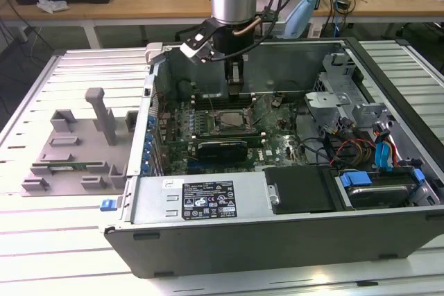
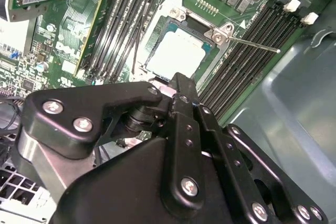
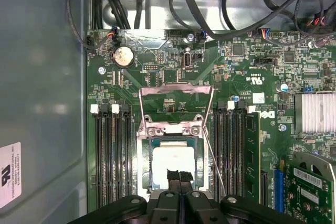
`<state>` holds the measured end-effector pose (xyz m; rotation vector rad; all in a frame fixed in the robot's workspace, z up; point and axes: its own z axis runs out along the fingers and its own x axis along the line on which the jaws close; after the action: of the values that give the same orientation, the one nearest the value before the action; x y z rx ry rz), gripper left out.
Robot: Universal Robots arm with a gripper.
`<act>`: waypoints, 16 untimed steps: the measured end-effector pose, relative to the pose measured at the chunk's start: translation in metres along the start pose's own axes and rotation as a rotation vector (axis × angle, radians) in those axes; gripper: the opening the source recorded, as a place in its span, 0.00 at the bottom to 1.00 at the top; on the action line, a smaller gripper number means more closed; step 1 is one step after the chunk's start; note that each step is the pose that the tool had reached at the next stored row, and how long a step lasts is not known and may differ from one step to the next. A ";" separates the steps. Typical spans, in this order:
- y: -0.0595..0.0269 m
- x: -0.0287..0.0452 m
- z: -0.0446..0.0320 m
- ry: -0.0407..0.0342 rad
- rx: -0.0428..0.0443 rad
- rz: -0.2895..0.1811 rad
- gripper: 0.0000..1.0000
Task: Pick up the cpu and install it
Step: 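Close the cpu cover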
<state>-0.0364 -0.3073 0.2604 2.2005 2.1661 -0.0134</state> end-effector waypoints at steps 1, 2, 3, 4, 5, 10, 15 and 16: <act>0.0003 0.0000 0.0000 0.0000 0.0000 0.000 0.11; 0.0008 0.0000 0.0000 -0.0001 0.0001 0.000 0.11; 0.0016 0.0000 0.0000 -0.0002 0.0001 0.000 0.11; 0.0031 0.0000 0.0001 -0.0001 0.0000 0.000 0.11; 0.0038 0.0001 0.0000 0.0001 -0.0002 0.000 0.11; 0.0041 -0.0004 -0.0110 0.0000 0.0000 0.000 0.11; 0.0044 -0.0007 -0.0186 0.0002 -0.0002 0.000 0.11; 0.0044 -0.0007 -0.0187 0.0002 -0.0002 0.000 0.11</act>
<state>-0.0326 -0.3073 0.2792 2.2004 2.1662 -0.0130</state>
